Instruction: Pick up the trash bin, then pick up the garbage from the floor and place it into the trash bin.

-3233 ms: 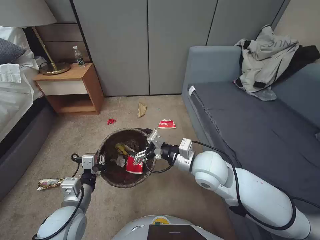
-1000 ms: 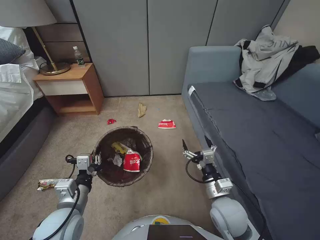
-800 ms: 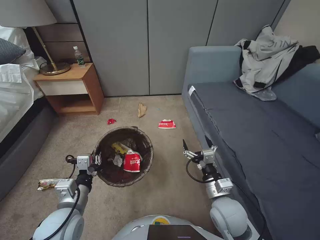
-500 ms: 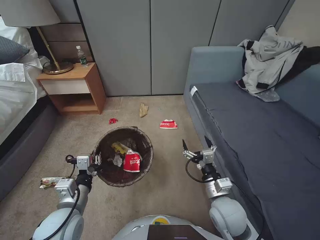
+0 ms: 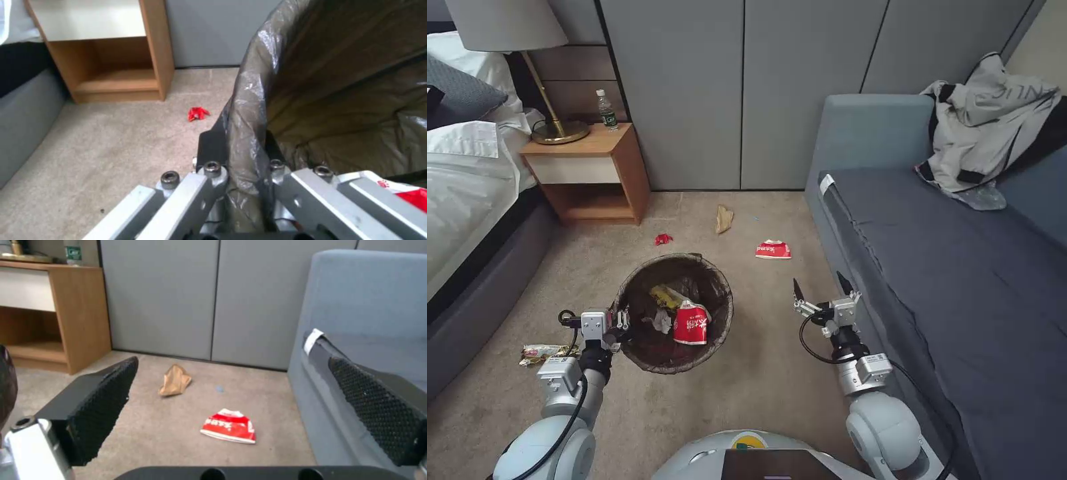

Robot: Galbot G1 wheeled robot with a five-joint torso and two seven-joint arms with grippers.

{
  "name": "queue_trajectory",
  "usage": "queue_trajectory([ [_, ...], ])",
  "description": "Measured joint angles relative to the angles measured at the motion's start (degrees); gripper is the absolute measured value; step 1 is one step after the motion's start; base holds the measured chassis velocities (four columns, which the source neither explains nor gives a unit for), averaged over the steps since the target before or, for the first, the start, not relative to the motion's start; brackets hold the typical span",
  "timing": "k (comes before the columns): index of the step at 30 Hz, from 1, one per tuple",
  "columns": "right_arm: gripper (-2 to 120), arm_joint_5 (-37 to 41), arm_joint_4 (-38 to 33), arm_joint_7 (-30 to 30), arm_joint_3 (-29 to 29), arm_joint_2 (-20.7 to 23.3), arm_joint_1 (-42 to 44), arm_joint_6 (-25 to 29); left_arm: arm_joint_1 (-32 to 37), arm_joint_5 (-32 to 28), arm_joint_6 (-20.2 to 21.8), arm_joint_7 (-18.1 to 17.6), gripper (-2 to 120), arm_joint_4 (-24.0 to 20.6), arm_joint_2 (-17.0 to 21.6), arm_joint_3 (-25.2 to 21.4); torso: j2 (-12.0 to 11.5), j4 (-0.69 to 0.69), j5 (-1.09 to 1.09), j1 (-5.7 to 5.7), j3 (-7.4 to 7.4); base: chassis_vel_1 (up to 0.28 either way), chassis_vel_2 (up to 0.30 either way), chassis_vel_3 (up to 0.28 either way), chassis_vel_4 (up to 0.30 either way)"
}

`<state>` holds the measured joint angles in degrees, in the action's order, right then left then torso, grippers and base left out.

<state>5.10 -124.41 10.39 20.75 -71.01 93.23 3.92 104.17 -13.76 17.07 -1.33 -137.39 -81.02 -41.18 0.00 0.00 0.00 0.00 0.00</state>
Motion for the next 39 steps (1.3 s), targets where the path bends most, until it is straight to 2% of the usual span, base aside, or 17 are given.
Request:
queue_trajectory([
  [39,100,1.59,-0.08,1.84,0.03,-0.54,-0.24,-3.32,-0.2,0.08,-1.23,0.84,0,0.59,0.0,0.06,0.0,0.0,0.0,0.0,0.0,0.001,0.001,0.003,0.0],
])
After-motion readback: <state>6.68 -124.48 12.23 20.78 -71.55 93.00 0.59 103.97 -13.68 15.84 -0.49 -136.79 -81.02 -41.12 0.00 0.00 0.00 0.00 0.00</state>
